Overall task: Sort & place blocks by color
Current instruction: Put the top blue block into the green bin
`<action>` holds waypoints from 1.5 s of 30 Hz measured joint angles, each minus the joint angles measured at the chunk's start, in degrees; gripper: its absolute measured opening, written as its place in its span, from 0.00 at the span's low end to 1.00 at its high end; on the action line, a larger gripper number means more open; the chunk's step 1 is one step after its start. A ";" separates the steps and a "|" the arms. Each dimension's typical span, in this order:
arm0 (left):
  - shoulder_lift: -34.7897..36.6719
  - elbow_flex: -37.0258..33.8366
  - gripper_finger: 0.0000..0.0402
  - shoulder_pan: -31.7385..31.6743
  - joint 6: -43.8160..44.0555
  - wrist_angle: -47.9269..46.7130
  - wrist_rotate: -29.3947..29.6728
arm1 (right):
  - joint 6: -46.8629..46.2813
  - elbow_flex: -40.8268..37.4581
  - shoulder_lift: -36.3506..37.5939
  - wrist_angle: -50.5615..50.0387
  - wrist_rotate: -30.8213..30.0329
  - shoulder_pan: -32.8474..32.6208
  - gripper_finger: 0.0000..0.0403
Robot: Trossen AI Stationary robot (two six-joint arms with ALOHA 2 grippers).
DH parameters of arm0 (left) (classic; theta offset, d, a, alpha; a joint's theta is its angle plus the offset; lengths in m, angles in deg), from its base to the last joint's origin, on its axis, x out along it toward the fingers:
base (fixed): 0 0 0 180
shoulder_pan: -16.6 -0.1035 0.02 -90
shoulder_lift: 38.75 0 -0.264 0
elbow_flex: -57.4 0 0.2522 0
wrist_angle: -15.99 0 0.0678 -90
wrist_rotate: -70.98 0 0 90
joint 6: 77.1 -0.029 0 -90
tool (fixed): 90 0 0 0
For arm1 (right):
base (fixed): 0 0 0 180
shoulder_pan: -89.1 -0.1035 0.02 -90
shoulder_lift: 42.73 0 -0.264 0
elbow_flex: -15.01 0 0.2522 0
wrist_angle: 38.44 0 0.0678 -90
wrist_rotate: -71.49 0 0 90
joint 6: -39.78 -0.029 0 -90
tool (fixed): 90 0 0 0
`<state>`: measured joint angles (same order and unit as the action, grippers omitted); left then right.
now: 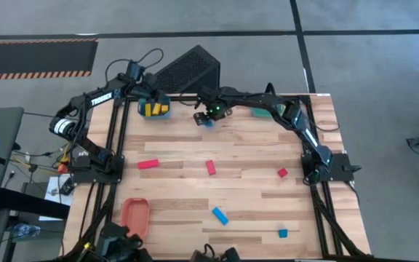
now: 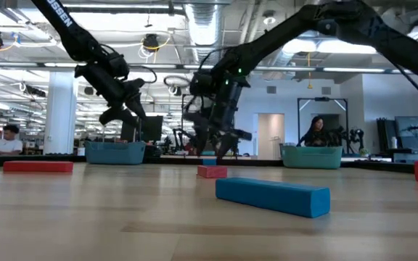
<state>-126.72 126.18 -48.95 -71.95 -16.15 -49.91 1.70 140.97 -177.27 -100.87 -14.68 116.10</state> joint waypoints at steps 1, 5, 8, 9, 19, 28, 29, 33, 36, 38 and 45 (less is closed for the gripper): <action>0.00 0.00 0.46 -0.02 -0.64 0.67 0.19 | -0.70 0.02 -0.13 -0.41 -1.14 -0.03 0.69; 0.00 0.00 0.46 -0.02 -2.00 4.91 0.24 | -3.41 0.45 0.24 2.33 -2.60 -0.10 0.68; -0.02 0.00 0.46 -0.10 -1.76 8.32 0.09 | -4.82 0.34 0.22 -0.53 -2.02 0.31 0.67; -0.02 0.00 0.46 -0.15 -0.98 9.08 -0.25 | -5.02 0.27 0.17 -1.59 -1.97 0.58 0.66; -0.09 3.71 0.46 -0.12 -3.27 3.93 -4.24 | -0.66 0.33 0.54 -8.71 4.07 -1.47 0.42; -0.09 7.98 0.38 4.41 -15.49 -6.44 -4.55 | 16.70 0.33 3.76 -10.97 2.35 -8.85 0.31; -0.09 7.98 0.37 5.10 -15.63 -6.55 -4.53 | 17.84 0.33 3.82 -10.42 2.36 -9.15 0.31; -0.09 7.98 0.35 8.19 -16.49 -6.21 -4.15 | 19.06 0.33 3.85 -6.80 4.03 -9.15 0.30; -0.09 7.98 0.35 11.27 -19.20 -6.34 -4.33 | 18.21 0.33 3.67 -2.44 5.12 -9.37 0.30; -0.10 7.98 0.35 13.81 -22.08 -6.64 -4.36 | 18.27 0.24 4.10 -2.54 4.72 -9.88 0.30; -0.37 7.91 0.35 23.24 -25.15 -5.10 8.16 | 24.77 -0.68 13.58 -3.11 -8.42 -10.61 0.23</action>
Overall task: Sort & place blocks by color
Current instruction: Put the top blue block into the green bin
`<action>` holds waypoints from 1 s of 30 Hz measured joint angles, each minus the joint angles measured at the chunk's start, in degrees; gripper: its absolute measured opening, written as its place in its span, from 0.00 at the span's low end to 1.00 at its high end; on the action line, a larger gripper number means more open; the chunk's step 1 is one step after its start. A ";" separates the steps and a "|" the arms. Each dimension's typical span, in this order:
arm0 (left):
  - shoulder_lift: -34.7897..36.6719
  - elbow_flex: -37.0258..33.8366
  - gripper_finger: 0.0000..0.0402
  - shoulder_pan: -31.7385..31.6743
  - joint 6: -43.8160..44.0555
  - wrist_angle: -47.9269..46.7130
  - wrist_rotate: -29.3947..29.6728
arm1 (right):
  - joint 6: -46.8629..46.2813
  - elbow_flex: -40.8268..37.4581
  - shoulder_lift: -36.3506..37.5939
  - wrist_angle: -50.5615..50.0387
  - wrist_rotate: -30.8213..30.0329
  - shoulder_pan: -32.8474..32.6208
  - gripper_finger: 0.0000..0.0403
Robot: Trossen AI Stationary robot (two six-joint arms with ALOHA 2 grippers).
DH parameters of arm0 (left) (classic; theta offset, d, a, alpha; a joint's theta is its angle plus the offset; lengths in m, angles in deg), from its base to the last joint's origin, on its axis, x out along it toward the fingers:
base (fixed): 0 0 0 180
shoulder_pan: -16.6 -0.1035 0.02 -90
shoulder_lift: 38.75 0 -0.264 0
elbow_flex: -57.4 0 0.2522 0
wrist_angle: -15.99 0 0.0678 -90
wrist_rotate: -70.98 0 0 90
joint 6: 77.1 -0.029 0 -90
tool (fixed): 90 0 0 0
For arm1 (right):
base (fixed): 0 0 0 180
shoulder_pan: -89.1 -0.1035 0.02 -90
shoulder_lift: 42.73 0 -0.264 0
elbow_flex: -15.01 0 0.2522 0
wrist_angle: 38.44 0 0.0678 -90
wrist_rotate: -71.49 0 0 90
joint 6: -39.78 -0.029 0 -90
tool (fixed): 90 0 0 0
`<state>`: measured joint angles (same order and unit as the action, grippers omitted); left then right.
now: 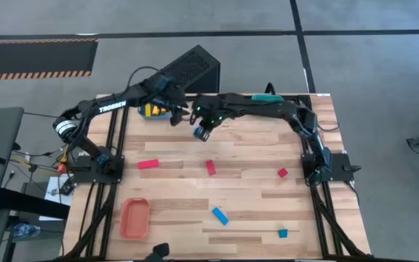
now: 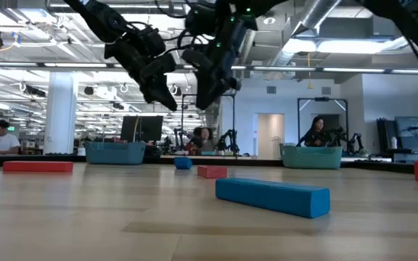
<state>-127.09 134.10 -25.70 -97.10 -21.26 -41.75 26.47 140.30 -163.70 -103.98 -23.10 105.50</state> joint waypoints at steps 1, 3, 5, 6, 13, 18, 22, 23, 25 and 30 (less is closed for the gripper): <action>0.00 -0.23 0.35 0.86 -0.34 1.16 1.97 | 0.15 -1.04 1.11 0.58 -0.35 0.92 0.22; -0.44 -0.70 0.35 2.07 -0.51 4.27 3.91 | -0.24 -4.05 3.14 3.42 -0.67 3.02 0.20; -1.81 -0.88 0.35 2.82 0.99 6.21 3.26 | -1.31 -7.88 6.07 5.66 0.25 5.20 0.18; -2.83 -0.94 0.35 3.34 1.68 6.56 2.96 | -1.65 -9.83 7.64 6.81 0.76 6.04 0.18; -10.06 -1.01 0.38 7.35 3.39 8.17 5.43 | -4.11 -24.23 18.43 8.86 3.39 7.14 0.17; -13.58 -1.01 0.49 9.36 11.03 8.00 6.02 | -8.77 -35.84 25.87 13.70 3.65 6.29 0.17; -15.02 -1.01 0.60 10.98 17.88 9.20 8.67 | -14.26 -44.35 30.28 19.44 5.57 6.12 0.17; -15.04 -1.01 0.63 11.37 19.52 9.08 9.84 | -15.44 -46.12 31.15 20.50 5.97 5.99 0.17; -15.56 -0.90 0.67 12.38 21.67 10.23 13.18 | -17.28 -48.71 32.15 21.56 6.23 5.52 0.17; -17.08 -0.92 0.70 14.24 27.92 9.86 19.56 | -18.39 -52.45 33.96 22.49 6.28 4.04 0.17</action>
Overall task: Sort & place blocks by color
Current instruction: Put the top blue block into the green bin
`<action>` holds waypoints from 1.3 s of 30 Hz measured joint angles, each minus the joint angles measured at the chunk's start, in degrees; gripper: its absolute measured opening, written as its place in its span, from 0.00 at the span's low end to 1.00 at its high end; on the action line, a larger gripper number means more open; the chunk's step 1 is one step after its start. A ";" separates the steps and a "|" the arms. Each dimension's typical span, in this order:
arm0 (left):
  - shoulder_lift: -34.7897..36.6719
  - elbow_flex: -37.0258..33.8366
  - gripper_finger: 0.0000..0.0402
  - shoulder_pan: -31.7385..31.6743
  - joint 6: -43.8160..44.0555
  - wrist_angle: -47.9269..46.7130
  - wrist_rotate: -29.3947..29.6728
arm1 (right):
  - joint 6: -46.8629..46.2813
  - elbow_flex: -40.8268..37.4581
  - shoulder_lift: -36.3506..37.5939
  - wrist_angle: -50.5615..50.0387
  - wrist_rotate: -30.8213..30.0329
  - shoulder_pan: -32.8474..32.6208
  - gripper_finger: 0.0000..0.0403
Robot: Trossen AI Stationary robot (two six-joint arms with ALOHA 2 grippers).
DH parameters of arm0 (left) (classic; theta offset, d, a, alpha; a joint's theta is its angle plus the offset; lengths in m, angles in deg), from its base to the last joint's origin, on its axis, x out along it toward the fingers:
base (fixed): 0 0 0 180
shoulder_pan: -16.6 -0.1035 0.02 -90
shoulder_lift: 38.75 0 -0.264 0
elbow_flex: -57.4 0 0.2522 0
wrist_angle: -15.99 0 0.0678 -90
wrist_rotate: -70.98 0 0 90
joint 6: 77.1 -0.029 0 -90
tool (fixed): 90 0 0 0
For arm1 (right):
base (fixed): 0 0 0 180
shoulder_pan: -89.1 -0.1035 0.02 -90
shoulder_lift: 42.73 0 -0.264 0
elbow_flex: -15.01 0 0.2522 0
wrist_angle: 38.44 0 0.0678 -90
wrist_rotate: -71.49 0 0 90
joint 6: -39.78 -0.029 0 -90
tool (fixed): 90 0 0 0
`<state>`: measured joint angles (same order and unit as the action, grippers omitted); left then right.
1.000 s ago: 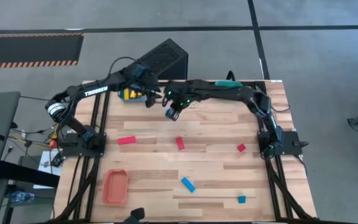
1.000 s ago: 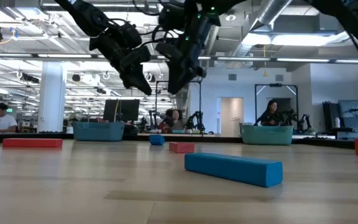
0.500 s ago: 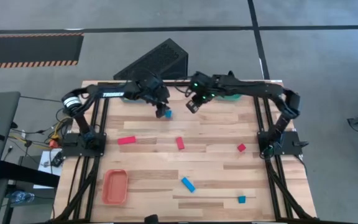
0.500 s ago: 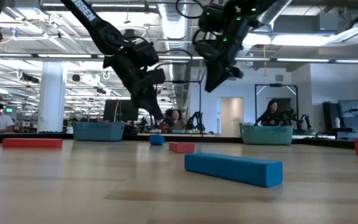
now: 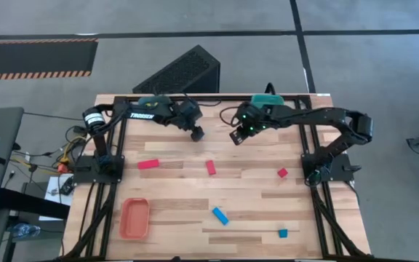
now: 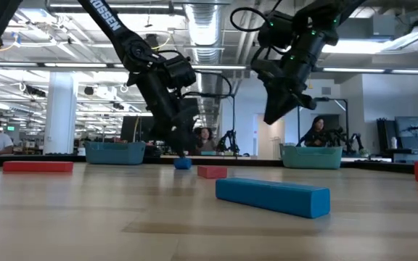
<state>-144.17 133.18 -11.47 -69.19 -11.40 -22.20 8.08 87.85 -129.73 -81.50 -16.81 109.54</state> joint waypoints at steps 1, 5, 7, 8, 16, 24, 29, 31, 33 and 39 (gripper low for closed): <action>-0.31 -0.04 0.70 0.17 1.05 -1.00 0.62 | -0.01 -0.52 0.19 -0.03 0.01 -0.27 0.17; -2.48 0.00 0.70 0.71 4.80 -0.78 1.09 | -0.84 -1.79 -0.09 2.48 -0.07 -0.92 0.17; -2.77 0.01 0.69 0.69 5.96 -1.61 0.99 | -0.94 -2.11 -0.54 4.55 0.02 -0.96 0.17; -3.12 0.05 0.67 0.82 6.14 -1.69 1.53 | -0.92 -2.28 -0.59 4.55 0.14 -1.11 0.17; -3.23 0.14 0.39 1.02 6.17 -3.08 1.89 | -0.02 -2.23 0.18 6.62 3.17 -1.35 0.17; -2.62 3.01 0.02 0.81 6.49 -4.70 -9.48 | 0.77 -2.24 0.18 13.55 7.44 -0.35 0.17; 0.60 9.97 0.02 -0.32 7.76 -4.80 -12.09 | -1.43 -2.24 0.18 17.63 9.21 1.03 0.17; 1.03 13.27 0.01 -1.00 6.53 -7.84 -11.90 | -1.73 -2.24 0.18 17.96 9.18 1.17 0.17; 1.38 17.04 0.01 -1.56 3.69 -11.61 -11.13 | -1.88 -2.24 0.18 17.84 9.13 1.23 0.17; 1.32 17.15 0.14 -2.97 -8.10 -18.70 -5.91 | -2.97 -2.24 0.18 17.70 8.91 1.09 0.17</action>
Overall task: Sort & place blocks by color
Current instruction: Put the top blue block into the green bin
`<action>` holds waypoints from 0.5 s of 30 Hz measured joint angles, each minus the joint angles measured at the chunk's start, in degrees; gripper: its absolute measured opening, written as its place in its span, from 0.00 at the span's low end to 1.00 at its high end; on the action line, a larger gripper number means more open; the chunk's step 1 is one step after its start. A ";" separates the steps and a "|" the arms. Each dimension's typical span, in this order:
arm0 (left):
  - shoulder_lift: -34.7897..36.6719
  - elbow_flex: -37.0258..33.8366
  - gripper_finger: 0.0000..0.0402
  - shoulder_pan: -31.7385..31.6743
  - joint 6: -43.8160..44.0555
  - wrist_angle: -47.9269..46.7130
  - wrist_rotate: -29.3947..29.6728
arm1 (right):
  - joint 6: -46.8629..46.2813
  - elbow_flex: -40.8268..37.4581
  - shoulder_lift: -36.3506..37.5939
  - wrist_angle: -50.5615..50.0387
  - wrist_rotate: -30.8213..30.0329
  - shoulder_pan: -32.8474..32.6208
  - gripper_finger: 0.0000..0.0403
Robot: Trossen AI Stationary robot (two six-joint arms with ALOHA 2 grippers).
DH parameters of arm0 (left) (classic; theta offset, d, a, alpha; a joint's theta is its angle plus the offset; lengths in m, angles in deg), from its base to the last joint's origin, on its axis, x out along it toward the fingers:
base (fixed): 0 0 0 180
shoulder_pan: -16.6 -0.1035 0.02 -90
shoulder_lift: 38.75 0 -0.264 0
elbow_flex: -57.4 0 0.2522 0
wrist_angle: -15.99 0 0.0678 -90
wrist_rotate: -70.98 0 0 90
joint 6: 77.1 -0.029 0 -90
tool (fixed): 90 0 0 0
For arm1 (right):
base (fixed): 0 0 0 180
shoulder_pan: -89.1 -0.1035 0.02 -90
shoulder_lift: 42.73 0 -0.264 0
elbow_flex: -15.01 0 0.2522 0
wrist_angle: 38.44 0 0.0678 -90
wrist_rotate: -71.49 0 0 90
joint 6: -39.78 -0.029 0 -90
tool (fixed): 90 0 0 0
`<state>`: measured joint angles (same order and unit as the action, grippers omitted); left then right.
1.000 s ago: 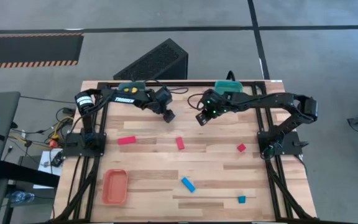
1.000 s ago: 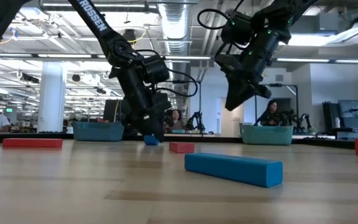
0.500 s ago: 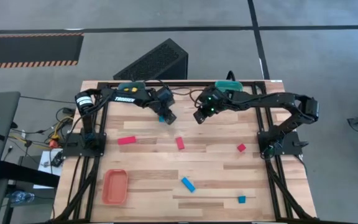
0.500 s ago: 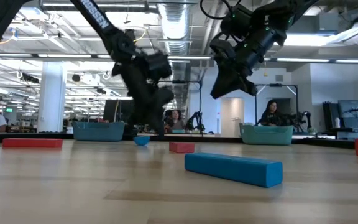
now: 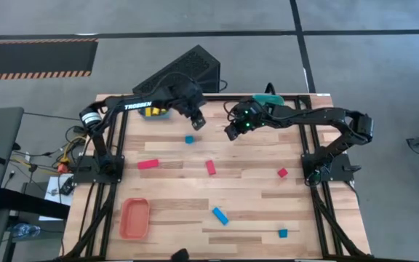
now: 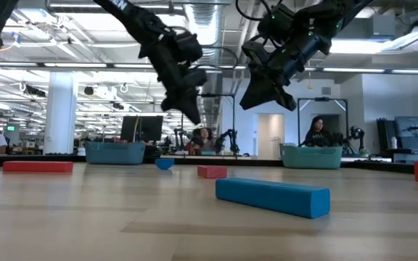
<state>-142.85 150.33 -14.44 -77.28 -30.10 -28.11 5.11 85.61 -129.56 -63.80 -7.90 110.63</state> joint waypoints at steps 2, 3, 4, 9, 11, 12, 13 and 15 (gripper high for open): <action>0.00 -2.98 0.22 -0.71 -2.29 0.18 -2.89 | -0.93 0.02 0.00 -0.35 -0.60 -0.36 0.17; -0.03 -4.61 0.26 -0.94 -3.71 -0.22 -4.26 | -1.38 0.02 0.00 -0.36 -1.03 -0.68 0.17; -0.13 -6.19 0.31 -1.09 -5.31 -0.72 -5.40 | -1.69 0.02 0.00 -0.34 -1.74 -1.14 0.17; -0.15 -11.85 0.54 -0.29 -15.54 -2.12 -7.55 | -1.58 0.06 -0.39 -0.05 -3.21 -2.83 0.17; -0.15 -13.23 0.60 0.59 -17.23 -1.58 -6.80 | -1.55 0.08 -0.74 -0.32 -3.30 -2.79 0.17; -0.15 -13.65 0.63 1.06 -17.65 -0.88 -6.51 | -1.55 0.06 -0.73 -0.43 -3.39 -2.75 0.17; -0.15 -13.98 0.65 1.51 -18.13 -0.46 -6.11 | -1.57 0.07 -0.72 -0.04 -3.46 -2.74 0.17; -0.15 -14.75 0.68 2.41 -18.93 0.01 -4.98 | -1.97 0.08 -0.68 0.10 -4.17 -2.74 0.17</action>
<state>-143.00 135.58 -12.03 -96.22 -30.09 -33.09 3.14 85.70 -130.23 -63.69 -12.07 107.88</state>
